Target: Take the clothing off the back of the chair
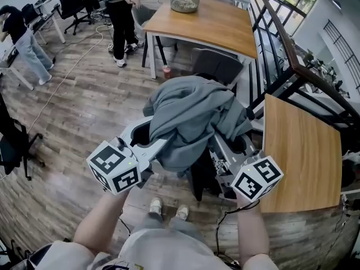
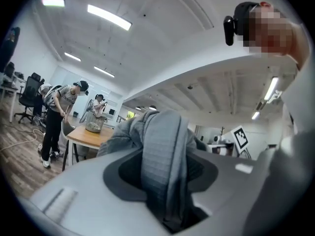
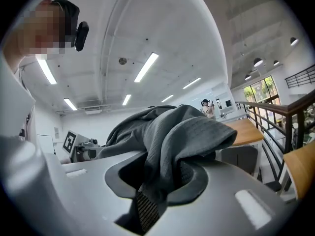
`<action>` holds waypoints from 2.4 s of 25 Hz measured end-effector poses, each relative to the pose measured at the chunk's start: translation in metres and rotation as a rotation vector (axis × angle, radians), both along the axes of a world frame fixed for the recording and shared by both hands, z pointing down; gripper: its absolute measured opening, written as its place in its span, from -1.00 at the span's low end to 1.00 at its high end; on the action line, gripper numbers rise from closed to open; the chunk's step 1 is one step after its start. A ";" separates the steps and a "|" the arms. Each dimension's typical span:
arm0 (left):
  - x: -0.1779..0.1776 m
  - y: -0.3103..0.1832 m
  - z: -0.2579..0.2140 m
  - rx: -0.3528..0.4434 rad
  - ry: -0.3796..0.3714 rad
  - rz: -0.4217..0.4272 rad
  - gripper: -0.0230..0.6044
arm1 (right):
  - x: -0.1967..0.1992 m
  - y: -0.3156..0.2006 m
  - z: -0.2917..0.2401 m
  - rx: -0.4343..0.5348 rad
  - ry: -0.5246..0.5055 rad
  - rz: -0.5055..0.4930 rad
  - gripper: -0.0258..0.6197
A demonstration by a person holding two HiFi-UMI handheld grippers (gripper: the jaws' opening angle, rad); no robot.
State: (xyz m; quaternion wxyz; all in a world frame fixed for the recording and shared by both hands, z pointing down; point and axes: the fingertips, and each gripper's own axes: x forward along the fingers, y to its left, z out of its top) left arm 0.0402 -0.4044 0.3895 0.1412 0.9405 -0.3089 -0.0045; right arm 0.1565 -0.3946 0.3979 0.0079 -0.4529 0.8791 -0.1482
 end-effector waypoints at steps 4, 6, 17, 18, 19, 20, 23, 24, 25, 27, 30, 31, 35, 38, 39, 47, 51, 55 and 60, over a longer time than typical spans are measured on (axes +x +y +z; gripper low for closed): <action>-0.002 -0.003 -0.036 0.093 -0.016 -0.018 -0.43 | -0.006 -0.005 -0.037 0.088 0.025 0.004 -0.63; -0.004 -0.004 -0.061 0.151 -0.009 -0.028 -0.45 | -0.009 -0.007 -0.059 0.145 0.036 0.011 -0.63; -0.015 0.020 -0.173 0.379 0.007 -0.052 -0.47 | -0.023 0.016 -0.183 0.439 0.135 0.067 -0.63; -0.018 0.024 -0.180 0.391 0.013 -0.057 -0.47 | -0.025 0.022 -0.191 0.459 0.133 0.066 -0.63; -0.021 0.028 -0.188 0.408 0.018 -0.059 -0.47 | -0.029 0.027 -0.201 0.479 0.129 0.065 -0.63; -0.023 0.033 -0.201 0.435 0.019 -0.058 -0.47 | -0.032 0.032 -0.211 0.499 0.124 0.062 -0.63; -0.032 0.049 -0.248 0.536 0.002 -0.070 -0.48 | -0.044 0.049 -0.247 0.556 0.100 0.047 -0.63; -0.036 0.055 -0.265 0.574 -0.008 -0.082 -0.48 | -0.047 0.055 -0.260 0.578 0.092 0.039 -0.63; -0.040 0.060 -0.284 0.613 -0.018 -0.098 -0.48 | -0.051 0.061 -0.274 0.601 0.086 0.029 -0.63; -0.053 0.073 -0.319 0.684 -0.033 -0.137 -0.48 | -0.060 0.073 -0.300 0.648 0.079 0.008 -0.63; -0.076 0.093 -0.357 0.745 -0.051 -0.198 -0.48 | -0.080 0.092 -0.332 0.703 0.071 -0.024 -0.63; -0.084 0.100 -0.365 0.753 -0.058 -0.223 -0.48 | -0.087 0.098 -0.340 0.715 0.069 -0.033 -0.63; -0.119 0.121 -0.370 0.745 -0.090 -0.311 -0.48 | -0.117 0.113 -0.349 0.729 0.067 -0.081 -0.63; -0.153 0.132 -0.353 0.728 -0.122 -0.365 -0.48 | -0.150 0.117 -0.331 0.713 0.058 -0.127 -0.63; -0.166 0.135 -0.344 0.719 -0.132 -0.384 -0.48 | -0.163 0.118 -0.322 0.705 0.052 -0.144 -0.63; -0.239 0.151 -0.278 0.619 -0.162 -0.493 -0.48 | -0.239 0.118 -0.268 0.647 0.041 -0.233 -0.62; -0.255 0.155 -0.236 0.572 -0.193 -0.520 -0.48 | -0.255 0.119 -0.231 0.587 0.059 -0.252 -0.62; -0.258 0.157 -0.187 0.517 -0.242 -0.529 -0.47 | -0.259 0.119 -0.184 0.507 0.084 -0.265 -0.62; -0.255 0.163 -0.120 0.439 -0.262 -0.519 -0.47 | -0.256 0.123 -0.115 0.420 0.103 -0.272 -0.61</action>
